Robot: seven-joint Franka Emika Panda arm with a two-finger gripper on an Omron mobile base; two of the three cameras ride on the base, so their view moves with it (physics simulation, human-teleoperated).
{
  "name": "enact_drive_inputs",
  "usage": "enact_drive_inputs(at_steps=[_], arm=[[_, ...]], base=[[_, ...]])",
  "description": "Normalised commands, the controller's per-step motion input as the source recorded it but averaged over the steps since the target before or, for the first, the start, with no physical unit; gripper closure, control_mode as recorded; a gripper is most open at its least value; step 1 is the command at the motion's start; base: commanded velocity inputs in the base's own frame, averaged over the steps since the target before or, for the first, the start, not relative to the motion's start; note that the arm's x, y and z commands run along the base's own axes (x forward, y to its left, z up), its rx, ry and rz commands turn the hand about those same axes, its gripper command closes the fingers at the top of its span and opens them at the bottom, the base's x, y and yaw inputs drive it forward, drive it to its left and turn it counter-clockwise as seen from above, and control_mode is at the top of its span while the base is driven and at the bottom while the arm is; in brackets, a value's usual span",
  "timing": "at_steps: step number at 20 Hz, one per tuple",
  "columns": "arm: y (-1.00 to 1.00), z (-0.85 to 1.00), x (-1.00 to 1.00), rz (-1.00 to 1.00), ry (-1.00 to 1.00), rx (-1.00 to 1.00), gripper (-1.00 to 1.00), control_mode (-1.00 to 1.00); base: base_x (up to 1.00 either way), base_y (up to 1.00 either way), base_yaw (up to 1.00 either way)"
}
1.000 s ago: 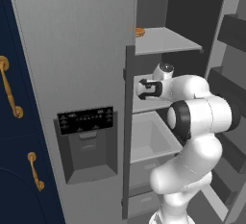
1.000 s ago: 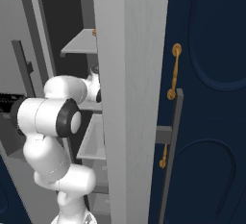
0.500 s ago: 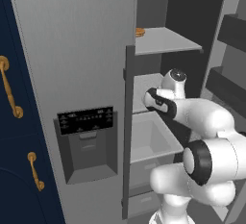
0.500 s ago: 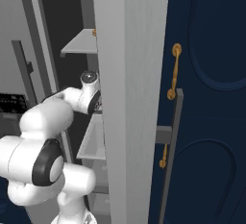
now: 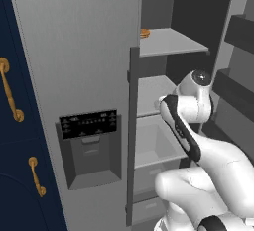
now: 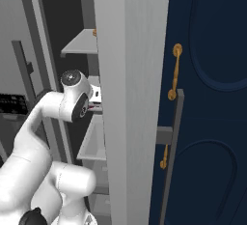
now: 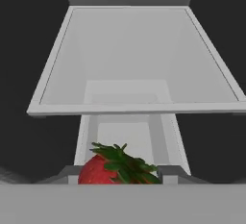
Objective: Take the strawberry from the fridge and place it on top of the pancake, located on the dining counter.
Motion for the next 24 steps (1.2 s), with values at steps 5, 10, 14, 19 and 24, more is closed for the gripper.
enact_drive_inputs(at_steps=[5, 10, 14, 19, 24], arm=[[0.14, 0.77, -1.00, 0.00, 0.04, -0.01, 1.00, -1.00], [0.09, 0.65, -1.00, 0.00, 0.04, 0.00, 1.00, -1.00], [0.11, 0.44, -1.00, 0.00, 0.00, 0.00, 1.00, -1.00], [0.25, 0.38, -0.99, 0.00, 0.06, -0.05, 1.00, -1.00], [0.02, 0.24, -0.56, -0.02, 0.24, -0.01, 1.00, -1.00]], base=[[0.00, 0.00, 0.00], [0.00, 0.00, 0.00], [0.00, 0.00, 0.00], [0.00, 0.00, 0.00], [0.00, 0.00, 0.00]])
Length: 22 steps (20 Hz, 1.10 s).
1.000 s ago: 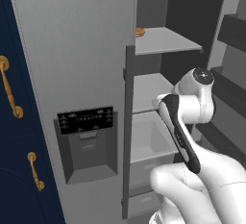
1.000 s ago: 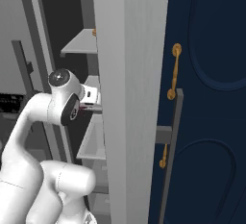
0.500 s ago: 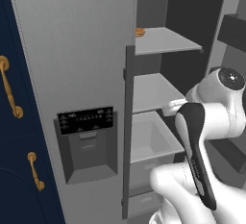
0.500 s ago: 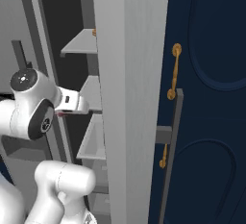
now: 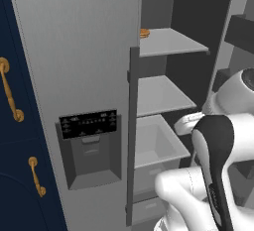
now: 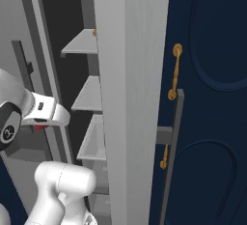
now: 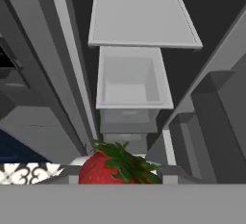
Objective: Take the strawberry from the fridge and place it on top of the pancake, located on the dining counter.
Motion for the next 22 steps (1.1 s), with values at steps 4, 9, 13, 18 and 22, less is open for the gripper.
enact_drive_inputs(at_steps=[4, 9, 13, 18, 22], arm=[[-0.06, -0.05, -0.12, -0.05, 0.15, 0.00, 1.00, -1.00], [-0.07, -0.12, -0.07, -0.04, 0.01, 0.00, 1.00, -1.00], [0.00, 0.00, 0.00, 0.00, 0.00, 0.00, 1.00, -1.00], [0.00, 0.00, 0.00, 0.00, 0.00, 0.00, 1.00, -1.00], [0.00, 0.00, -0.03, 0.00, 0.00, 0.00, 1.00, 1.00]], base=[[0.00, 0.00, 0.00], [0.00, 0.00, 0.00], [0.00, 0.00, 0.00], [0.00, 0.00, 0.00], [-0.35, 0.08, 0.00]])
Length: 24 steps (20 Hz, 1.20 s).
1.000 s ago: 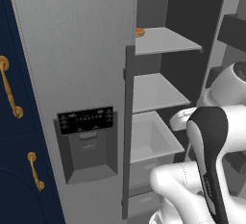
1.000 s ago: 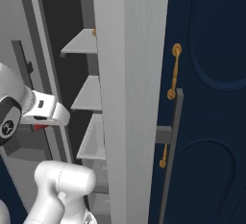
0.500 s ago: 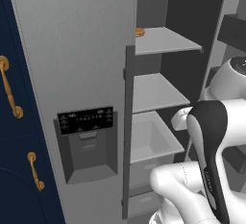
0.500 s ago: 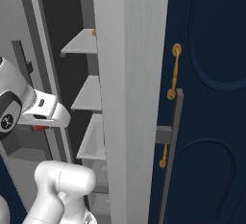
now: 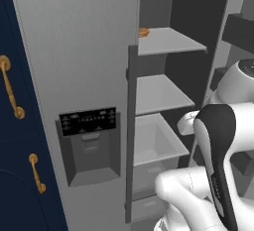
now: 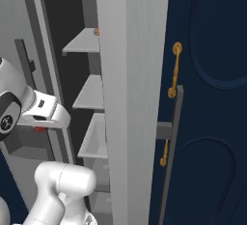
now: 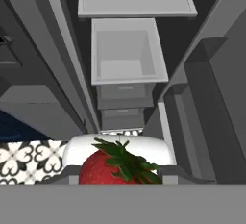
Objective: Take the strawberry from the fridge and place it on top of the pancake, located on the dining counter.
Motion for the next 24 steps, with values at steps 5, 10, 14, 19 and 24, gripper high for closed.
enact_drive_inputs(at_steps=[5, 10, 14, 19, 24], arm=[[0.00, 0.00, 0.00, 0.00, 0.00, 0.00, 1.00, 1.00], [0.00, 0.00, 0.00, 0.00, 0.00, 0.00, 1.00, 1.00], [0.00, 0.00, 0.00, 0.00, 0.00, 0.00, 1.00, 1.00], [0.00, 0.00, 0.00, 0.00, 0.00, 0.00, 1.00, 1.00], [0.00, 0.00, 0.00, 0.00, 0.00, 0.00, 1.00, 1.00]], base=[[-0.67, 0.45, -0.02], [-0.93, 0.15, -0.21], [-0.99, 0.00, -0.42], [-1.00, 0.00, -0.45], [-0.50, -0.40, -0.65]])
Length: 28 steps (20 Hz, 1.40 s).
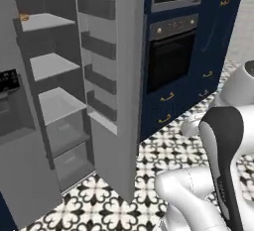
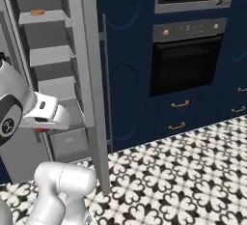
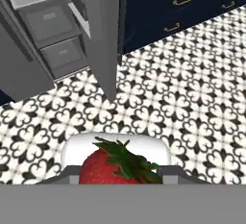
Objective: Take the strawberry from the fridge and place it on top of the pancake, located on the dining counter.
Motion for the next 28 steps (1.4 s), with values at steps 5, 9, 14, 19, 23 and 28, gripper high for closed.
enact_drive_inputs(at_steps=[5, 9, 14, 19, 23, 28], arm=[[0.00, 0.00, 0.00, 0.00, 0.00, 0.00, 1.00, 1.00], [0.00, 0.00, 0.00, 0.00, 0.00, 0.00, 1.00, 1.00], [0.00, 0.00, 0.00, 0.00, 0.00, 0.00, 1.00, 1.00], [0.00, 0.00, 0.00, 0.00, 0.00, 0.00, 1.00, 1.00], [0.00, 0.00, 0.00, 0.00, 0.00, 0.00, 1.00, 1.00], [0.00, 0.00, 0.00, 0.00, 0.00, 0.00, 1.00, 1.00]], base=[[0.00, -0.49, -0.84], [0.00, -0.47, -0.87], [0.31, -0.78, -0.62], [0.70, -0.88, -0.37], [0.91, -0.72, -0.39], [0.96, -0.53, -0.44]])
